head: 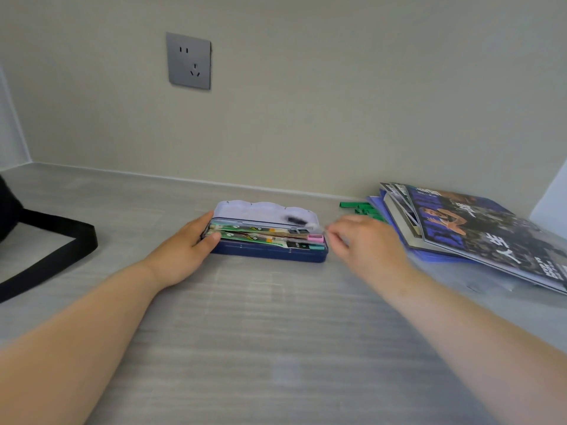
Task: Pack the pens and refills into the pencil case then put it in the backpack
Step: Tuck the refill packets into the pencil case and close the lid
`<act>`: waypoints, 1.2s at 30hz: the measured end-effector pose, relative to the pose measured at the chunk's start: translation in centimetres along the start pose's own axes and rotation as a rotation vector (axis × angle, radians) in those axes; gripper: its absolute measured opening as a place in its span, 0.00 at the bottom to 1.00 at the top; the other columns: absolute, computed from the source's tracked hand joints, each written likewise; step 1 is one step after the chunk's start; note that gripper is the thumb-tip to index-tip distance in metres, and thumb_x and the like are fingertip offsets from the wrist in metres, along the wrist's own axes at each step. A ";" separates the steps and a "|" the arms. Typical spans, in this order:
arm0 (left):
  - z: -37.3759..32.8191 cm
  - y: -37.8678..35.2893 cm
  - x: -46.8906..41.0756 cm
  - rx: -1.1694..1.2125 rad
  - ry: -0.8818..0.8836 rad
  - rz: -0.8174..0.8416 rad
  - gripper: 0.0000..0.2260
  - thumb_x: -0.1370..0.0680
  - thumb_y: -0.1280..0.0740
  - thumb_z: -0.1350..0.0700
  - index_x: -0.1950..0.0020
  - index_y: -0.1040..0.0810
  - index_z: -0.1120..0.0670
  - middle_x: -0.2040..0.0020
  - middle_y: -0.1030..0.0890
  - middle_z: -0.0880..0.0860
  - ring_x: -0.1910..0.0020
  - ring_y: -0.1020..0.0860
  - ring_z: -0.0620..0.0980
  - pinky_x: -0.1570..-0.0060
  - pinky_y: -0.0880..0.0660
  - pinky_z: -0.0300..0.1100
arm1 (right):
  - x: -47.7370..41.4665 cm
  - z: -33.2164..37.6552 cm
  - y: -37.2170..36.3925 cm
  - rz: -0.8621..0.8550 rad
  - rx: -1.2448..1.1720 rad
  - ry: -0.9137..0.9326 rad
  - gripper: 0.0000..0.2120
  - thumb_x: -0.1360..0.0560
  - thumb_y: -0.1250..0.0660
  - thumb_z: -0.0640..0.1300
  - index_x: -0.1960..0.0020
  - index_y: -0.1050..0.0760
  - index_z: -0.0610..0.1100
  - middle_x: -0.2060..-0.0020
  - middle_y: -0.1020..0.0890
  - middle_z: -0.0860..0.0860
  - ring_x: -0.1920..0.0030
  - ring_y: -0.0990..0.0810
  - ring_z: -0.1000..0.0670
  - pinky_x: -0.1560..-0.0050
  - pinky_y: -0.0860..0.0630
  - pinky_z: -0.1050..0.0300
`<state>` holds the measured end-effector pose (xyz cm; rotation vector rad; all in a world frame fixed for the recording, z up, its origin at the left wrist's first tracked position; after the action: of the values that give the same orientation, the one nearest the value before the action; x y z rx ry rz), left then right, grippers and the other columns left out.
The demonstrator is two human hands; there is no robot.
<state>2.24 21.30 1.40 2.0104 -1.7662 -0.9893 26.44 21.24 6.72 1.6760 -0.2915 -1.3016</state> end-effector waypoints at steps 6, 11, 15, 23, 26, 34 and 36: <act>1.3 -0.1 -0.6 0.007 0.032 0.007 0.22 0.21 0.45 0.54 0.28 0.47 0.45 0.41 0.35 0.44 0.38 0.32 0.48 0.44 0.40 0.39 | -4.6 3.3 -3.7 0.065 0.076 -0.074 0.11 0.27 0.43 0.36 0.53 0.23 0.37 0.54 0.19 0.41 0.56 0.23 0.40 0.61 0.32 0.54; 1.3 -0.2 -0.6 -0.194 0.001 0.030 0.23 0.22 0.45 0.54 0.28 0.48 0.49 0.26 0.39 0.51 0.31 0.36 0.53 0.34 0.38 0.44 | -6.0 4.9 -7.9 0.246 0.033 -0.154 0.10 0.26 0.43 0.36 0.53 0.24 0.37 0.54 0.19 0.39 0.62 0.30 0.45 0.69 0.38 0.59; 1.2 -0.3 -0.7 -0.225 -0.036 0.041 0.22 0.22 0.45 0.55 0.28 0.46 0.49 0.26 0.40 0.50 0.30 0.37 0.51 0.33 0.39 0.42 | -5.6 5.8 -8.7 0.241 -0.086 -0.083 0.13 0.26 0.44 0.40 0.57 0.22 0.36 0.56 0.18 0.37 0.57 0.25 0.40 0.60 0.34 0.54; 1.2 -0.5 -0.7 -0.342 -0.032 0.062 0.18 0.21 0.47 0.52 0.30 0.39 0.47 0.26 0.42 0.45 0.29 0.38 0.48 0.35 0.41 0.38 | -7.5 -3.1 -7.5 0.209 -0.357 -0.493 0.16 0.25 0.42 0.44 0.39 0.29 0.40 0.37 0.24 0.42 0.39 0.26 0.43 0.44 0.31 0.56; 1.3 -0.5 -0.8 -0.336 -0.025 0.058 0.18 0.21 0.46 0.52 0.31 0.38 0.46 0.26 0.42 0.44 0.29 0.38 0.47 0.36 0.41 0.37 | -7.6 -5.8 -9.1 0.408 -0.463 -0.713 0.23 0.24 0.44 0.45 0.32 0.39 0.36 0.29 0.35 0.41 0.31 0.37 0.42 0.33 0.39 0.52; 1.7 -0.4 -1.0 -0.272 0.002 0.079 0.17 0.21 0.45 0.56 0.32 0.36 0.45 0.26 0.44 0.42 0.30 0.38 0.47 0.35 0.42 0.37 | -9.7 -6.1 -11.4 0.199 -0.856 -0.894 0.10 0.25 0.45 0.38 0.60 0.27 0.36 0.58 0.23 0.39 0.59 0.27 0.46 0.60 0.32 0.59; 1.8 -0.5 -1.0 -0.229 0.013 0.097 0.18 0.22 0.44 0.58 0.32 0.36 0.45 0.26 0.45 0.43 0.29 0.39 0.47 0.35 0.43 0.36 | -9.5 -6.4 -11.4 0.094 -1.095 -0.981 0.11 0.24 0.44 0.42 0.64 0.31 0.42 0.67 0.25 0.45 0.67 0.28 0.48 0.70 0.30 0.61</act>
<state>1.43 22.80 0.08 1.7710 -1.6437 -1.0897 24.11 36.91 3.40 0.0578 -0.1495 -1.6728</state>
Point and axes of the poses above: each hand's wrist, its own x-axis away from the middle knuckle, its own y-axis out of the back of the hand, z = x × y, the point moved 3 cm from there along -x, towards the middle knuckle
